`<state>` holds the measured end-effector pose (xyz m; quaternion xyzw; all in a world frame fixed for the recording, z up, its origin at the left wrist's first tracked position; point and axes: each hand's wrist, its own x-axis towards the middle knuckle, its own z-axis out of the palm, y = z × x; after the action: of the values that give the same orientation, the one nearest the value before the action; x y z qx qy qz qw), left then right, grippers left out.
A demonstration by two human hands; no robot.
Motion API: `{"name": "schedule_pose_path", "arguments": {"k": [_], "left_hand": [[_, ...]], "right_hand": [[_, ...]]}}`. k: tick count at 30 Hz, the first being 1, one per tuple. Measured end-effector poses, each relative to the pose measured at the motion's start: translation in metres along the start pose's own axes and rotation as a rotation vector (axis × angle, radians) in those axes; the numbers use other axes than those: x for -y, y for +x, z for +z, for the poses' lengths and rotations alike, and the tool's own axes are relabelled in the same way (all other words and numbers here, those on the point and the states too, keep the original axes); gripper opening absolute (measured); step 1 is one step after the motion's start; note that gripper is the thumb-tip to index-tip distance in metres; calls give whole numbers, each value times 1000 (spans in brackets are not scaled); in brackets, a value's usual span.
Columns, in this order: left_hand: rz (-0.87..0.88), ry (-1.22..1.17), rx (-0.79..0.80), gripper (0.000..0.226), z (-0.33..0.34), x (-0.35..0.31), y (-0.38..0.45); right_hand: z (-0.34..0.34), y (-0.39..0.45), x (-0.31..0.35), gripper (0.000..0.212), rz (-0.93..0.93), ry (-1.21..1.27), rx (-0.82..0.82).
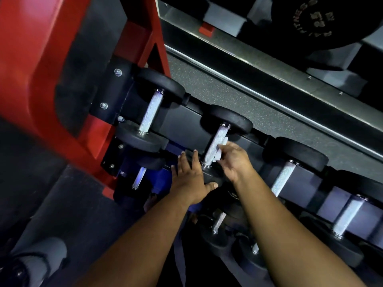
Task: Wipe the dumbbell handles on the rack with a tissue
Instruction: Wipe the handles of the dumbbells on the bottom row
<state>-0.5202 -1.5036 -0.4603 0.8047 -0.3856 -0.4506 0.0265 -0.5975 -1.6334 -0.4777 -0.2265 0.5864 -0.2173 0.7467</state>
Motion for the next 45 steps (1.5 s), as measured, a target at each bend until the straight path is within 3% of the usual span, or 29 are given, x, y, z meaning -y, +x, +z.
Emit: {"name": "schedule_pose_path", "arguments": {"k": [2, 4, 9, 11, 13, 15, 16, 19, 21, 26, 28, 32, 36, 38, 41, 43, 45], "left_hand": [[3, -2, 8, 123, -2, 0, 0], [0, -5, 14, 123, -2, -1, 0], [0, -15, -13, 123, 1, 0, 1], [3, -15, -6, 123, 1, 0, 2], [7, -10, -5, 123, 1, 1, 1], [11, -17, -8, 123, 0, 1, 1], [11, -20, -8, 123, 0, 1, 2], [10, -24, -12, 122, 2, 2, 2], [12, -22, -24, 122, 4, 3, 4], [12, -19, -38, 123, 5, 3, 3], [16, -25, -48, 124, 4, 2, 2], [19, -21, -51, 123, 4, 1, 2], [14, -5, -56, 124, 4, 1, 4], [15, 4, -52, 124, 5, 2, 4], [19, 11, -79, 124, 6, 3, 4], [33, 4, -106, 124, 9, 4, 3], [37, -14, -125, 124, 11, 5, 0]], "right_hand": [[12, 7, 6, 29, -113, 47, -75], [17, 7, -1, 29, -162, 40, -44], [-11, -4, -23, 24, 9, -469, 229], [-5, 7, -12, 21, -18, -387, 164], [6, 24, 3, 32, -78, -95, 89], [10, 38, 9, 41, -43, 205, 100], [9, 39, 6, 37, 0, 229, 122], [-4, 26, -13, 15, 119, -71, 248], [-12, 23, -16, 14, 98, -204, 276], [-5, 14, -4, 21, -212, -70, 98], [-10, 2, -18, 29, -260, -253, 102], [-32, -20, -33, 35, -391, -934, 95], [-23, -27, 5, 58, -915, -1334, 178], [-16, -12, 21, 66, -1049, -1653, 275], [-11, 8, 17, 57, -1026, -2201, 357], [-18, 6, 6, 52, -1049, -2280, 470], [-27, -3, -3, 49, -1050, -2286, 690]]}}
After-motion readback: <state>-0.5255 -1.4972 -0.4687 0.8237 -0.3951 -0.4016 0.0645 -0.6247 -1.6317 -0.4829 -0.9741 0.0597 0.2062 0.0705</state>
